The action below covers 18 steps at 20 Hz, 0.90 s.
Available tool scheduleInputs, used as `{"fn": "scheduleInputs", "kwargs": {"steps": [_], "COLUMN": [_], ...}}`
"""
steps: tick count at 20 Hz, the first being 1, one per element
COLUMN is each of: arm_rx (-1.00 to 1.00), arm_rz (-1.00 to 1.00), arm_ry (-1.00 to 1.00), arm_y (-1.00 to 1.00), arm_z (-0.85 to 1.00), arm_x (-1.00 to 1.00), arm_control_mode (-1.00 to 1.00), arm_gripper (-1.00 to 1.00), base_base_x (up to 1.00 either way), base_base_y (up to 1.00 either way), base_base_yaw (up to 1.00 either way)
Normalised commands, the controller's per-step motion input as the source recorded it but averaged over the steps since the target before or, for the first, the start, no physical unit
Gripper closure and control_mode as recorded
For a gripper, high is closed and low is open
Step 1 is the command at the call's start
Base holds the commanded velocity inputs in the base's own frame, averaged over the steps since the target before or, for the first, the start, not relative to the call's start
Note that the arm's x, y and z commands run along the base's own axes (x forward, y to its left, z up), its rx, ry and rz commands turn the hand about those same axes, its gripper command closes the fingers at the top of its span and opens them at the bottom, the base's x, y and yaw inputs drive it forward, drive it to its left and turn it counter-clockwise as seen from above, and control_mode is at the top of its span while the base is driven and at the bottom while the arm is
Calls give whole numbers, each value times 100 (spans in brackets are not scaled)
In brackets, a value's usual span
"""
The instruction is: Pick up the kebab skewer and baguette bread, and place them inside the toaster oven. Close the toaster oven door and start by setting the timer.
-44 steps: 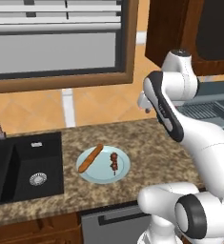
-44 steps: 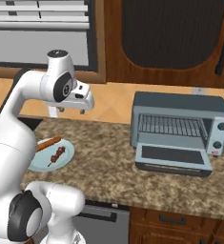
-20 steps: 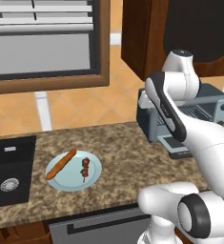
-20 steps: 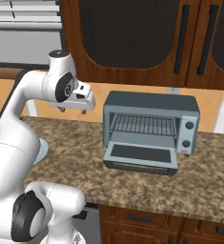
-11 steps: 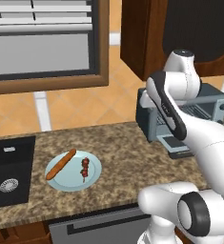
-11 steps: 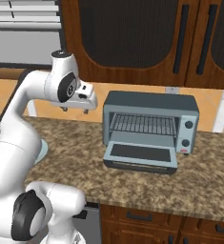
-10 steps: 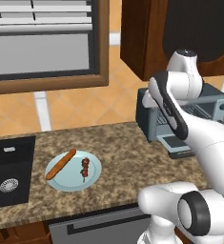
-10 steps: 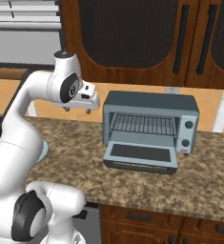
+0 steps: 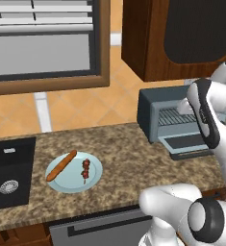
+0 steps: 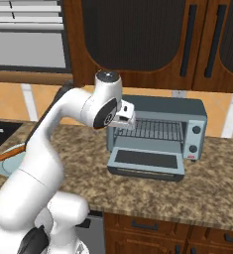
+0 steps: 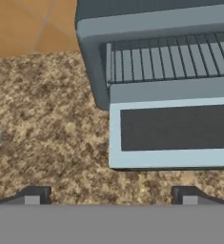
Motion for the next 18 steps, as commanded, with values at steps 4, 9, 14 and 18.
{"fn": "scheduleInputs", "kwargs": {"steps": [4,9,14,18], "arm_rx": [0,-3,0,-1], "arm_rz": [0,0,0,0], "arm_ry": [-25,-29,-16,-13], "arm_y": [-100,-75,-36,-4], "arm_z": [-52,-53,-26,-12], "arm_x": [-27,-12,8,29], "arm_control_mode": [-100,-100,-100,-100], "arm_gripper": [-100,-100,-100,-100], "base_base_x": [0,0,0,0], "base_base_y": [0,0,0,0], "base_base_yaw": [0,0,0,0]}}
